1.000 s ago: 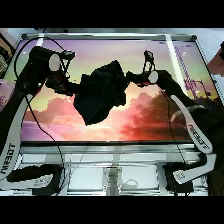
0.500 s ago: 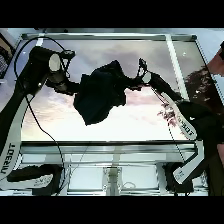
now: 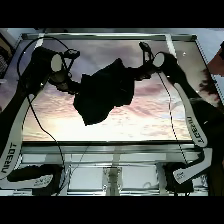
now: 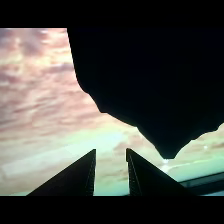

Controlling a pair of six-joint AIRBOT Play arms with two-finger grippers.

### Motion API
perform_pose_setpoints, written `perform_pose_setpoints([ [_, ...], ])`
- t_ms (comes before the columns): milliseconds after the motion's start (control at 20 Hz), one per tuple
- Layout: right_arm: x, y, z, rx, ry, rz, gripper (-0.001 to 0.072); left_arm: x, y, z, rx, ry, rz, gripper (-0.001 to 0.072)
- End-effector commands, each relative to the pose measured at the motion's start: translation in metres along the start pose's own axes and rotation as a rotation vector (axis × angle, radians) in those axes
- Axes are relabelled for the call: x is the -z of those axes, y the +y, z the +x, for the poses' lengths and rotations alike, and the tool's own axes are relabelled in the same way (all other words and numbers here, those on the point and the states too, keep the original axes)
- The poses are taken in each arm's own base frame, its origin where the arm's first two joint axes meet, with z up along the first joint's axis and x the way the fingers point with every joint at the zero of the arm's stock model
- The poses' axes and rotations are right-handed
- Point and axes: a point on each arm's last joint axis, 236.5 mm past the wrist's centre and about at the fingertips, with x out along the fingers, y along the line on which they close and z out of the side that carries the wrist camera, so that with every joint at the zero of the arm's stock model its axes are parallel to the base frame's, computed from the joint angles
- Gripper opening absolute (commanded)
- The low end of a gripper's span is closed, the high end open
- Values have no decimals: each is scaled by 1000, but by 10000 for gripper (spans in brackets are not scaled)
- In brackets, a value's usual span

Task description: Fold the clothes and pants, and hang the long-sleeved shirts on hangers.

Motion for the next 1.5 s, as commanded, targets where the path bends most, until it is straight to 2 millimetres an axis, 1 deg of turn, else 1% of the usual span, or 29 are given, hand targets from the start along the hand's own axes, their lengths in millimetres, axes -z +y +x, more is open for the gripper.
perform_pose_setpoints([
  [0, 45, -47, -82, 244, 147, -128, 37, -25, -29, -3, 82, -106, 34, 239],
  [50, 55, -49, -96, 251, 149, -130, 37, -34, -45, -6, 125, -148, 51, 238],
  [100, 62, -51, -105, 255, 144, -125, 37, -41, -64, -10, 171, -185, 86, 239],
  [150, 74, -51, -110, 256, 152, -123, 37, -44, -85, -13, 214, -208, 136, 239],
  [250, 101, -54, -109, 256, 181, -113, 37, -41, -122, -11, 267, -212, 267, 243],
  [300, 118, -56, -106, 257, 203, -97, 37, -41, -140, -7, 274, -219, 351, 285],
  [350, 135, -59, -102, 258, 226, -87, 37, -43, -157, -2, 278, -239, 443, 387],
  [400, 152, -61, -98, 259, 247, -75, 37, -50, -169, 3, 268, -271, 510, 401],
  [450, 166, -64, -95, 261, 263, -61, 37, -60, -175, 9, 238, -309, 537, 404],
  [500, 176, -65, -93, 260, 272, -52, 37, -72, -178, 15, 204, -349, 555, 416],
  [550, 185, -66, -91, 262, 275, -38, 37, -80, -180, 21, 188, -371, 562, 417],
  [600, 191, -66, -91, 260, 276, -34, 37, -82, -182, 29, 184, -370, 566, 480],
  [650, 194, -66, -90, 259, 276, -30, 37, -81, -182, 38, 178, -352, 571, 520],
  [700, 194, -66, -90, 257, 276, -27, 37, -82, -177, 49, 149, -335, 585, 531],
  [750, 192, -65, -90, 252, 269, -26, 37, -84, -171, 58, 108, -324, 603, 559],
  [850, 187, -58, -87, 225, 243, -20, 37, -86, -161, 71, 53, -306, 630, 587],
  [1000, 179, -50, -83, 189, 205, -12, 37, -84, -162, 84, 56, -280, 625, 586],
  [1150, 176, -47, -82, 178, 193, -8, 37, -86, -169, 99, 68, -280, 623, 583],
  [1200, 176, -46, -82, 172, 193, -5, 37, -88, -170, 106, 72, -279, 594, 529],
  [1250, 176, -44, -81, 164, 192, -3, 37, -88, -170, 113, 80, -270, 532, 354],
  [1300, 175, -43, -81, 159, 186, -1, 37, -89, -168, 119, 89, -262, 463, 82],
  [1350, 172, -42, -80, 156, 174, -1, 38, -90, -162, 124, 93, -253, 402, 24],
  [1400, 169, -42, -80, 156, 160, -3, 37, -92, -153, 124, 93, -251, 341, 24],
  [1450, 165, -44, -80, 164, 145, -7, 37, -96, -138, 120, 89, -255, 268, 23],
])
